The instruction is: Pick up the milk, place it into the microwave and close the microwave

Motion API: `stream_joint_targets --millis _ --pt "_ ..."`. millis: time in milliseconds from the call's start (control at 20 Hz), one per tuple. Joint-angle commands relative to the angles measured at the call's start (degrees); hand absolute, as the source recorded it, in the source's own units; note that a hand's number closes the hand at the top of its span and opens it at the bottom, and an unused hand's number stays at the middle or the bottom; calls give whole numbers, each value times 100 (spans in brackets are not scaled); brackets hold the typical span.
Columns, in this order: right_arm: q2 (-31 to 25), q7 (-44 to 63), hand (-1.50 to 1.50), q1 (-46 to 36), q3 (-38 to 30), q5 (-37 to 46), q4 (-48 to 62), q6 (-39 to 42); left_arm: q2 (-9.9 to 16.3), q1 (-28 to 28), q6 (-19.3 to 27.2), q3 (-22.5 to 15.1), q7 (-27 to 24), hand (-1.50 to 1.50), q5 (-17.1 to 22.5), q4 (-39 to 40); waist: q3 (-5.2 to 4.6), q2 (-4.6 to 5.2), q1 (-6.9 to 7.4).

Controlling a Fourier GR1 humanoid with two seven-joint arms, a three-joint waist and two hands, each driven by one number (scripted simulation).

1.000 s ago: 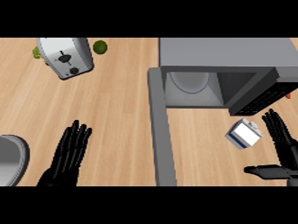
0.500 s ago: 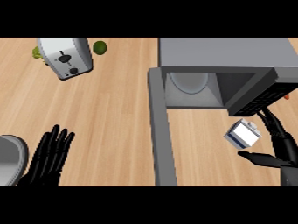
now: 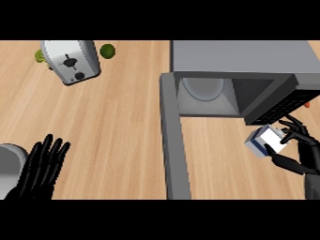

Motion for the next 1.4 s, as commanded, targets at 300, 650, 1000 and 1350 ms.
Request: stream_joint_targets --millis 300,650,1000,1350 --pt "1118 462 150 -351 -55 154 109 -2075 43 119 -204 205 -187 -150 104 88 85 65 44" --pt "1482 -74 150 -222 143 135 -170 -1560 243 304 -363 578 -244 -150 287 -3 92 62 66" --pt "1966 0 150 -286 414 22 -594 -1417 290 241 -657 747 -245 -150 520 240 85 49 -12" --pt "2017 1064 150 8 1411 -391 -2058 -1877 193 185 -534 822 -20 -150 449 202 77 15 -91"
